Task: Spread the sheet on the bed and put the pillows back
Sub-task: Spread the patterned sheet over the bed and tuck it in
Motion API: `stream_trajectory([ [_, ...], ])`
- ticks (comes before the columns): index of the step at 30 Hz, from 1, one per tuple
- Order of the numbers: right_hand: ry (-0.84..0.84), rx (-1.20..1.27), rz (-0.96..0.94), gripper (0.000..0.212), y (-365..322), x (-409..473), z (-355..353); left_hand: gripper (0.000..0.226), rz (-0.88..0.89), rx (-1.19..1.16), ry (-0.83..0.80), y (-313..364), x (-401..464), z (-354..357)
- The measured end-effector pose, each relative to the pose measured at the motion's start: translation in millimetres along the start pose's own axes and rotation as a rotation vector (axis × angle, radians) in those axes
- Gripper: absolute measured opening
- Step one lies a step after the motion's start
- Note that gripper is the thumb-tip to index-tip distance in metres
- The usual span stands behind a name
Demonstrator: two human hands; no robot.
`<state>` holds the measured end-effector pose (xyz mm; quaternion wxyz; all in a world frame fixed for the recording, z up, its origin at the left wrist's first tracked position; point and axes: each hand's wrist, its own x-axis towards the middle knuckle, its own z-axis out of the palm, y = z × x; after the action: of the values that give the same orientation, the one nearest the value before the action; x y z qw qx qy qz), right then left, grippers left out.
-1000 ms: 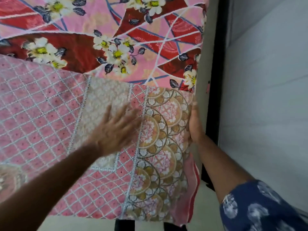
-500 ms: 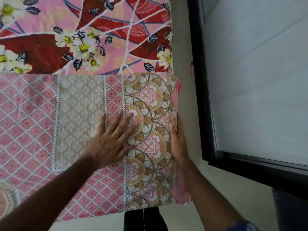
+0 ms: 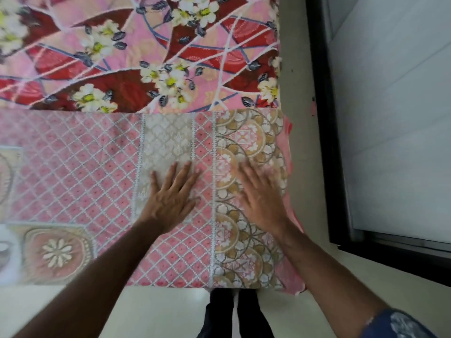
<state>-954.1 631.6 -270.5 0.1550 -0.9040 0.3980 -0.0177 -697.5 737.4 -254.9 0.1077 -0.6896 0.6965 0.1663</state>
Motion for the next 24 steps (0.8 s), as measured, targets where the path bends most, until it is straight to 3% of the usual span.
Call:
stream_trajectory([
  [5, 0.032, -0.077, 0.487, 0.072, -20.8, 26.7, 5.7, 0.075, -0.281, -0.121, -0.024, -83.2, -54.2, 7.6],
  [6, 0.051, -0.096, 0.507, 0.074, -31.8, 33.5, 3.3, 0.076, -0.319, -0.14, -0.013, -100.6, -64.2, 12.6],
  [8, 0.047, -0.136, 0.279, 0.073, -68.5, 48.7, 4.5, 0.078, -0.38, -0.155, 0.015, -137.9, -83.8, 21.4],
  [12, -0.209, -0.168, -0.533, 0.075, -175.8, 78.5, 29.3, 0.08, -0.408, -0.149, 0.053, -196.9, -101.3, 31.9],
  [15, -0.237, -0.287, -0.637, 0.075, -217.8, 109.4, 61.0, 0.08, -0.33, -0.116, 0.096, -237.9, -99.7, 39.9],
  [19, -0.187, -0.232, -0.304, 0.072, -189.6, 147.6, 53.1, 0.079, -0.228, -0.116, 0.155, -275.5, -99.0, 45.9],
  [24, -0.038, -0.248, 0.418, 0.074, -110.6, 158.2, 19.6, 0.079, -0.098, -0.079, 0.126, -296.2, -92.7, 38.4],
])
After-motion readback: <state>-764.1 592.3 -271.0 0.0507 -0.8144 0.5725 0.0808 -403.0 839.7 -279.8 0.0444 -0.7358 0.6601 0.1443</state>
